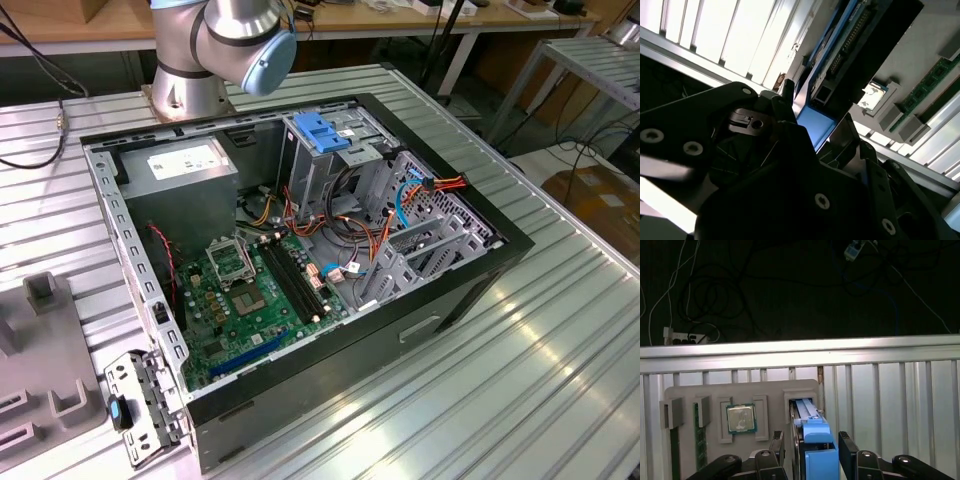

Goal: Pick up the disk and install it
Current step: 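Pick up the disk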

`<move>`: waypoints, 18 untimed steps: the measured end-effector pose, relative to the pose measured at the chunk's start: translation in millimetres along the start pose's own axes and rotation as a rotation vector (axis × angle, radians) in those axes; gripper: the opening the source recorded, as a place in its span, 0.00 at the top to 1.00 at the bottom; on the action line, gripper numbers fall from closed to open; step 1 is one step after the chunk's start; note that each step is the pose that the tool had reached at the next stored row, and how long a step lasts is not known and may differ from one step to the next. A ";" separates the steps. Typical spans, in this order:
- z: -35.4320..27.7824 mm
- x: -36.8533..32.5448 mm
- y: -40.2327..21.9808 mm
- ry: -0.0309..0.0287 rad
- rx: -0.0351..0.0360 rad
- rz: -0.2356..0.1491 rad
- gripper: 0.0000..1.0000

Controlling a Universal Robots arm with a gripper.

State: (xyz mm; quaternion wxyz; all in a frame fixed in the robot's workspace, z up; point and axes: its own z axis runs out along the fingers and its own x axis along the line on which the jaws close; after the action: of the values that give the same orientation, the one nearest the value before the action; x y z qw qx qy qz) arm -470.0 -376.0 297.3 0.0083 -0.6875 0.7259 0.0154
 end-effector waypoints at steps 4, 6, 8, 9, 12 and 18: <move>-0.1 1.2 -0.2 0.0000 -0.0001 0.001 0.45; -0.1 1.3 -0.2 0.0000 0.0000 0.001 0.45; -0.1 1.4 -0.2 0.0000 0.0000 0.001 0.45; -0.1 1.4 -0.2 0.0000 0.0000 0.001 0.45; 0.0 1.4 -0.2 0.0000 0.0000 0.001 0.53; 0.0 0.2 -0.3 0.0000 0.0000 0.001 0.53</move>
State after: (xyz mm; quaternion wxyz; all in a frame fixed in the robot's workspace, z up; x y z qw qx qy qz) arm -469.7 -376.3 297.3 0.0083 -0.6873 0.7262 0.0154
